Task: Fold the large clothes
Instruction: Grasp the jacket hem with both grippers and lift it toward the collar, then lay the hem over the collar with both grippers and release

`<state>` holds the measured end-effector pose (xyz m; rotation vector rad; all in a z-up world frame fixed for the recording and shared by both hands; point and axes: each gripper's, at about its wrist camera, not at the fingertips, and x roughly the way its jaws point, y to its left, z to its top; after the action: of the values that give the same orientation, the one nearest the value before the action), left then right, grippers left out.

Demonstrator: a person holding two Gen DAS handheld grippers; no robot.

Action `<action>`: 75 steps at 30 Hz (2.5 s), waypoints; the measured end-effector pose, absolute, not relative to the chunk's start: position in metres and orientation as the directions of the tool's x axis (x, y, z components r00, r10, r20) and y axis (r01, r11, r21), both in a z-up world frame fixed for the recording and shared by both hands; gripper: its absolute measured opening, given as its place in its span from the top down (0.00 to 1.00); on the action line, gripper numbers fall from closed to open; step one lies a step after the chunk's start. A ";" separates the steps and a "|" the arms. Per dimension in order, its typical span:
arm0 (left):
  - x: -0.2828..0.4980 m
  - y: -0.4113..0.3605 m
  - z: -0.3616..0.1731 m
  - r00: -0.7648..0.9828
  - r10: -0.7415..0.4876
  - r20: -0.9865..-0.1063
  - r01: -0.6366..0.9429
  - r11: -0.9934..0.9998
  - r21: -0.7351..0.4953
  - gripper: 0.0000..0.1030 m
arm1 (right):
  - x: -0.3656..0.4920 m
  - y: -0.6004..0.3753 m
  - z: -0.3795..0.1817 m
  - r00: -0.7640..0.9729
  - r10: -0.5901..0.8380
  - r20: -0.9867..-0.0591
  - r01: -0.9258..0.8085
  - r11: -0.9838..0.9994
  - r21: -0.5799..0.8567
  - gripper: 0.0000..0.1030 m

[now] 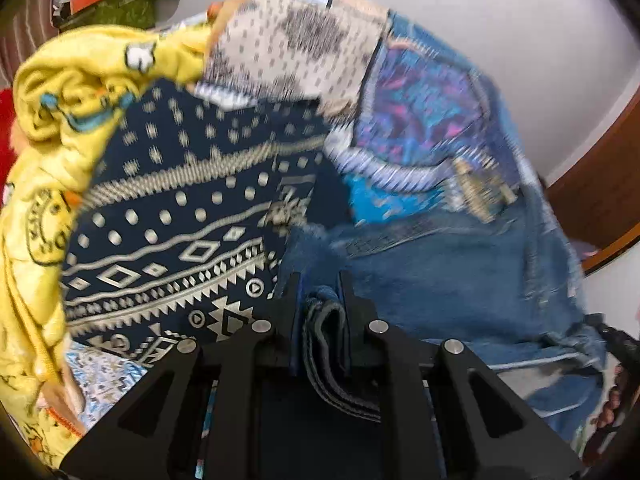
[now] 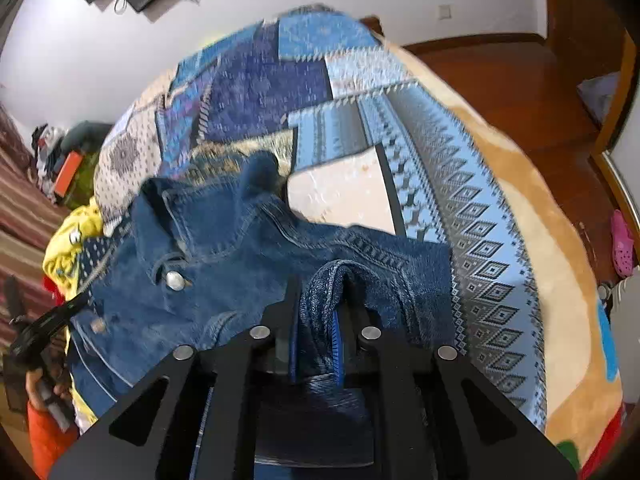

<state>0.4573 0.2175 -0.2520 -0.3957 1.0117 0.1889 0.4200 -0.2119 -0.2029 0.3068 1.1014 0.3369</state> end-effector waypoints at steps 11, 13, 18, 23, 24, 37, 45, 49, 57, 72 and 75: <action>0.460 0.204 -0.251 0.470 0.047 -0.882 -0.242 0.967 -0.077 0.82 | 0.414 -0.231 -0.183 0.334 0.428 -0.840 -0.246 0.900 0.360 0.74; 0.454 0.201 -0.241 0.470 0.070 -0.880 -0.229 0.972 -0.045 0.82 | 0.410 -0.242 -0.169 0.407 0.327 -0.853 -0.204 0.943 0.264 0.57; 0.431 0.191 -0.196 0.555 0.056 -0.830 -0.192 0.979 -0.062 0.60 | 0.385 -0.263 -0.139 0.500 0.265 -0.824 -0.180 0.963 0.200 0.55; 0.400 0.166 -0.155 0.633 0.030 -0.773 -0.102 0.994 -0.044 0.47 | 0.345 -0.249 -0.127 0.528 0.278 -0.803 -0.254 0.953 0.163 0.53; 0.396 0.162 -0.152 0.634 0.021 -0.773 -0.085 0.995 -0.043 0.44 | 0.339 -0.241 -0.127 0.526 0.283 -0.802 -0.273 0.949 0.157 0.52; 0.373 0.094 -0.211 0.494 -0.084 -0.865 0.079 0.996 -0.052 0.36 | 0.310 -0.156 -0.188 0.386 0.355 -0.852 -0.429 0.886 0.175 0.47; 0.414 0.089 -0.251 0.456 -0.083 -0.886 0.030 0.997 -0.078 0.21 | 0.326 -0.117 -0.216 0.367 0.305 -0.879 -0.483 0.870 0.100 0.12; 0.439 0.088 -0.245 0.461 -0.035 -0.887 0.044 0.999 -0.016 0.21 | 0.347 -0.114 -0.217 0.340 0.306 -0.889 -0.472 0.873 0.121 0.15; 0.489 0.118 -0.212 0.544 0.014 -0.839 -0.021 1.000 0.003 0.21 | 0.433 -0.156 -0.195 0.437 0.222 -0.872 -0.253 0.960 0.117 0.17; 0.436 0.198 -0.179 0.575 0.025 -0.818 -0.170 0.981 -0.090 0.21 | 0.378 -0.148 -0.105 0.689 0.238 -0.684 -0.276 0.960 0.056 0.16; 0.414 0.199 -0.196 0.537 -0.031 -0.843 -0.153 0.979 -0.133 0.21 | 0.371 -0.135 -0.112 0.646 0.272 -0.713 -0.324 0.944 0.067 0.16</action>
<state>0.4135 0.1989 -0.1961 -0.2003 1.0030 0.0735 0.3708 -0.1351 -0.1124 -0.0688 0.7994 0.3391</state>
